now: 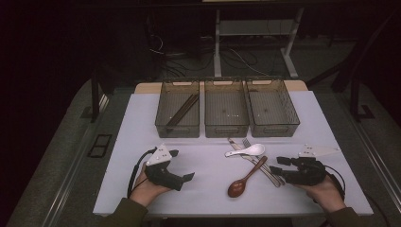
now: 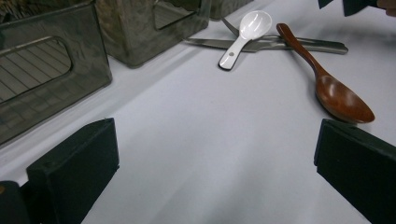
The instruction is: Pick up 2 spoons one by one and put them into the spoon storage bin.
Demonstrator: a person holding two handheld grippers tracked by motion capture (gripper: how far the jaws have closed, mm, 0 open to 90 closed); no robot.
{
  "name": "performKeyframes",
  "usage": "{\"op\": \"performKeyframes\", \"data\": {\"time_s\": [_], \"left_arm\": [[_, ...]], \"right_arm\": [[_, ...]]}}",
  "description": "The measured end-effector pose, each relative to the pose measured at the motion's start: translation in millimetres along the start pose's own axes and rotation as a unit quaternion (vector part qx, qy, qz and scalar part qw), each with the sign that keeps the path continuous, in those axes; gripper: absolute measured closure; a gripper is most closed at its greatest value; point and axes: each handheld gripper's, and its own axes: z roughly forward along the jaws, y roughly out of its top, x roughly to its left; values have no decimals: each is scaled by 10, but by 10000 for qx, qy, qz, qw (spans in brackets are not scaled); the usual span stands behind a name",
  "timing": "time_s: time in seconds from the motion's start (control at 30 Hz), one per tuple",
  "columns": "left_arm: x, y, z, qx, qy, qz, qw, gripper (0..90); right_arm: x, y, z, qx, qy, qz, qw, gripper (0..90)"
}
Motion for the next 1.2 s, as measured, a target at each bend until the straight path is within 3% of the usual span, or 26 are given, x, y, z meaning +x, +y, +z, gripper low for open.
{"op": "performKeyframes", "data": {"time_s": [0.1,0.2,0.4,0.9,1.2], "left_arm": [[-3,-9,32,117,-63,-86,9999,0],[-12,0,44,225,-105,-18,9997,0],[-6,-33,46,182,-105,-40,9998,0],[-9,-25,58,179,-183,14,9997,0],[-15,-25,71,247,-252,-1,9994,0]], "right_arm": [[10,58,61,119,57,-111,9999,654],[-5,110,105,224,65,-123,9997,761],[-18,189,228,449,42,-325,9985,887],[-116,374,604,837,149,-404,9956,890],[-104,338,671,1028,91,-524,9933,891]]}}
